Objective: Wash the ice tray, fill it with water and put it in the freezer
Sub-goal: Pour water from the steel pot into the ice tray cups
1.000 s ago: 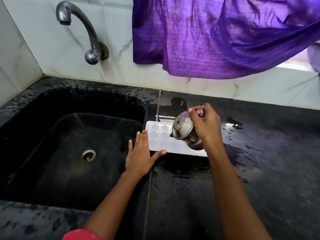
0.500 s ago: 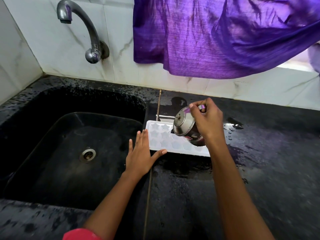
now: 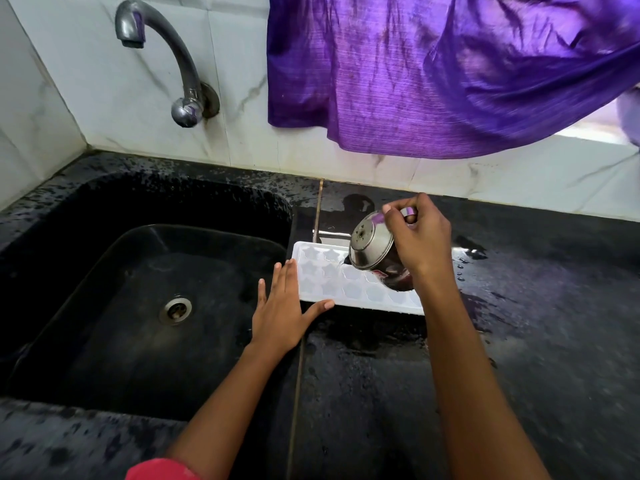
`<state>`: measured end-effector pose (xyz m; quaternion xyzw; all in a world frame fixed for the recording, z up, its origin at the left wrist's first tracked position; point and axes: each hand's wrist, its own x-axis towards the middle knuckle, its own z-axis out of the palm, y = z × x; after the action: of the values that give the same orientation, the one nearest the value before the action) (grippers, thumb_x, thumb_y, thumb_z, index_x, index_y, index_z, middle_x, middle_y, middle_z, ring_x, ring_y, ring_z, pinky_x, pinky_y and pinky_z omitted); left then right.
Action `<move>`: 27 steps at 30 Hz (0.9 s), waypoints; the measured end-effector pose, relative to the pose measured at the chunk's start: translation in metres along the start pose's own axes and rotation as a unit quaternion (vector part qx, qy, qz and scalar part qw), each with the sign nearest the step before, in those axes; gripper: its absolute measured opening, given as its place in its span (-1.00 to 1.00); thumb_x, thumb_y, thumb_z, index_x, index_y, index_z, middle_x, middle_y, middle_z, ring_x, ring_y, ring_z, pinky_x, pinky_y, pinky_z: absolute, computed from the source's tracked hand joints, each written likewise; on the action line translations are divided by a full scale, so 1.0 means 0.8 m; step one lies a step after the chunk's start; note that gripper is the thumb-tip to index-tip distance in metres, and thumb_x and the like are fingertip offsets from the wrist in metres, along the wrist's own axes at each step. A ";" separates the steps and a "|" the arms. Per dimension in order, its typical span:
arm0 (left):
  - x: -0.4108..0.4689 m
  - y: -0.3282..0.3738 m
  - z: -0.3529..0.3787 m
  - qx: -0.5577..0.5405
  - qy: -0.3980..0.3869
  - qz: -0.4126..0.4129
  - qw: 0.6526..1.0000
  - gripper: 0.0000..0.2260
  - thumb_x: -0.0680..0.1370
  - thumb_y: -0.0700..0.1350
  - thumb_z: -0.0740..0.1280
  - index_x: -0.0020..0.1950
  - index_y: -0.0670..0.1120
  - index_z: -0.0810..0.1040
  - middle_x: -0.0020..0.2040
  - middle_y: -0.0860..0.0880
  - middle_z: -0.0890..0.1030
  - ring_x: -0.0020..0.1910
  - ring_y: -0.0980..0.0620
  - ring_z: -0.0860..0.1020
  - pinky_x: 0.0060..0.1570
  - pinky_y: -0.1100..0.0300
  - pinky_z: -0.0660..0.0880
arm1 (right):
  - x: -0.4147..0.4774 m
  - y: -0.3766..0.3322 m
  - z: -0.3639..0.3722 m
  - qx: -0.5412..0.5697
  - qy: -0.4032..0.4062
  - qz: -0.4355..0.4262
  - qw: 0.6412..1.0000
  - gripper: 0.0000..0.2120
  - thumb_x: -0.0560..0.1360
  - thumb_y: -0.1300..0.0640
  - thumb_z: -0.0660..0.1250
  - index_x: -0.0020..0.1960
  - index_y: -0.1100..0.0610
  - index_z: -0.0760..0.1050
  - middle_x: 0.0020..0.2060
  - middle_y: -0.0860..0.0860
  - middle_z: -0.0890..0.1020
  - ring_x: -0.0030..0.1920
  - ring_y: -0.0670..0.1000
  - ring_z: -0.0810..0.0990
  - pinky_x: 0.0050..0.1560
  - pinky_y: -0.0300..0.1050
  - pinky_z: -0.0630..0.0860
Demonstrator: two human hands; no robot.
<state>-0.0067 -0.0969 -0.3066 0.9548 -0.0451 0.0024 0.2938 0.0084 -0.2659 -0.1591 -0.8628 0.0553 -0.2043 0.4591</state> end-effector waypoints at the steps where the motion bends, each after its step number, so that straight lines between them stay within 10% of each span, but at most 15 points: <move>1: 0.000 0.000 0.000 0.000 -0.001 0.000 1.000 -0.07 0.39 0.43 0.07 0.55 -0.11 -0.16 0.57 0.00 -0.08 0.52 0.09 -0.21 0.45 0.03 -0.27 | 0.000 0.001 0.001 -0.001 0.000 0.001 1.000 -0.91 0.51 0.10 0.28 -0.13 0.09 0.43 -0.27 -0.27 0.46 -0.08 -0.04 0.49 0.25 0.21 0.37; 12: 0.001 0.000 -0.003 0.003 -0.017 -0.002 1.000 -0.05 0.38 0.43 0.05 0.54 -0.12 -0.17 0.57 -0.02 -0.10 0.52 0.09 -0.23 0.45 0.02 -0.27 | -0.002 0.015 0.012 0.141 0.010 0.126 0.982 -0.80 0.48 0.14 0.32 -0.28 0.02 0.37 -0.02 0.12 0.62 0.00 0.13 0.58 0.02 0.05 0.52; 27: 0.003 -0.006 -0.013 0.038 -0.055 0.010 0.998 -0.22 0.53 0.31 0.03 0.54 -0.10 -0.23 0.57 -0.01 -0.13 0.51 0.10 -0.23 0.44 0.02 -0.30 | 0.003 -0.001 0.035 0.054 -0.019 0.051 0.997 -0.78 0.51 0.10 0.31 -0.28 -0.02 0.35 -0.25 -0.12 0.53 -0.12 0.00 0.50 -0.10 -0.09 0.42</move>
<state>-0.0034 -0.0870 -0.3004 0.9633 -0.0709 -0.0458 0.2547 0.0219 -0.2447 -0.1715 -0.8364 0.0796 -0.1666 0.5161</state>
